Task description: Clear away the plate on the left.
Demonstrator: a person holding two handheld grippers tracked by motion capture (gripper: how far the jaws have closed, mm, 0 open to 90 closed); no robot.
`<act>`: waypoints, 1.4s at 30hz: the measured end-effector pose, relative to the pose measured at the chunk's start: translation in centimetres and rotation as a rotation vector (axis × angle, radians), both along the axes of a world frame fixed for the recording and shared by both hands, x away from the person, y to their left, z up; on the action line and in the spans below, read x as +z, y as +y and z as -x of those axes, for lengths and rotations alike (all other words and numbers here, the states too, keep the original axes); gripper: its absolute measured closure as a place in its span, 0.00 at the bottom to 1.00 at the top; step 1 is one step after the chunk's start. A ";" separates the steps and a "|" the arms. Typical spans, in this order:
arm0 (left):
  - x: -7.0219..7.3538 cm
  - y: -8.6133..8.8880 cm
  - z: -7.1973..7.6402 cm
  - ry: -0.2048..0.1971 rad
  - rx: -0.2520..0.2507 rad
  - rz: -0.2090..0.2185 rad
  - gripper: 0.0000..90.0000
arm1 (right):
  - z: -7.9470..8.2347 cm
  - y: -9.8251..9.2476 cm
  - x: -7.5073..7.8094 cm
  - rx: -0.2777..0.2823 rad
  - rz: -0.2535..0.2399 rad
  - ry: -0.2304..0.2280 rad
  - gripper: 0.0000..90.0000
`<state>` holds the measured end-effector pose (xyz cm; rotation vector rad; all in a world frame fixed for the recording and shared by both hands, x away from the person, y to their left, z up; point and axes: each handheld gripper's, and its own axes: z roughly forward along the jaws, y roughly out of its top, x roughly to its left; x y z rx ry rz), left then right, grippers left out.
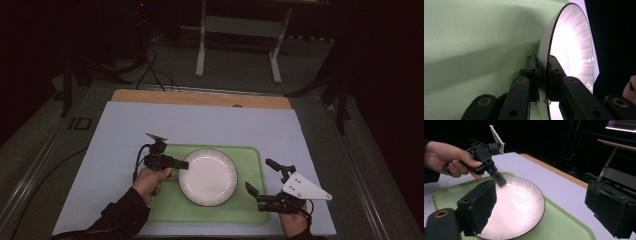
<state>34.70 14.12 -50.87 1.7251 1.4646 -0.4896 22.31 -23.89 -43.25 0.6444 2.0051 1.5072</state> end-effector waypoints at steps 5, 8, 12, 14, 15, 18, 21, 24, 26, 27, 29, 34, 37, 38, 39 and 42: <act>-0.8 -0.1 -0.1 0.018 0.014 -0.003 0.92 | 0.0 0.0 -0.1 0.002 0.001 0.002 0.11; -1.1 -0.2 -0.2 0.025 0.010 -0.010 0.91 | 0.0 0.1 0.0 0.004 0.003 0.001 0.11; -1.3 -0.3 -0.3 0.033 0.012 -0.007 0.91 | 0.0 0.0 0.0 0.003 0.002 0.001 0.11; -1.3 -0.4 -0.4 0.032 0.012 -0.018 0.91 | -0.1 0.0 -0.1 0.004 0.003 0.003 0.11; -1.4 -0.4 -0.4 0.033 0.011 -0.020 0.91 | -0.1 0.1 -0.1 0.006 0.004 0.004 0.11; -1.4 -0.4 -0.4 0.037 0.009 -0.028 0.91 | 0.0 0.1 -0.1 0.007 0.007 0.004 0.11; -1.8 -0.4 -0.5 0.043 0.019 -0.068 0.91 | -0.1 0.1 -0.1 0.010 0.006 0.007 0.11; -2.0 -0.4 -0.4 0.036 0.014 -0.076 0.90 | -0.1 0.1 -0.2 0.011 0.002 0.008 0.11; -1.8 -0.5 -0.4 0.027 0.013 -0.088 0.86 | -0.1 0.1 -0.2 0.012 0.002 0.009 0.11; -1.7 -0.5 -0.4 0.027 0.008 -0.087 0.84 | -0.1 0.1 -0.2 0.011 0.002 0.012 0.11; -1.4 -0.6 -0.4 0.012 0.000 -0.088 0.82 | -0.2 0.2 -0.2 0.014 0.006 0.013 0.11; -0.3 -0.5 -0.3 -0.039 -0.035 -0.137 0.75 | -0.2 0.3 -0.3 0.015 0.010 0.018 0.11; 0.0 -0.4 -0.3 -0.055 -0.043 -0.140 0.74 | -0.3 0.2 -0.3 0.012 0.008 0.018 0.11; 0.5 -0.3 -0.2 -0.079 -0.043 -0.161 0.74 | -0.3 0.2 -0.3 0.011 0.008 0.019 0.11; 0.8 -0.3 -0.2 -0.093 -0.048 -0.173 0.74 | -0.3 0.2 -0.3 0.010 0.007 0.020 0.11; 1.8 0.1 0.0 -0.124 -0.029 -0.190 0.71 | -0.3 0.2 -0.3 0.010 0.007 0.023 0.11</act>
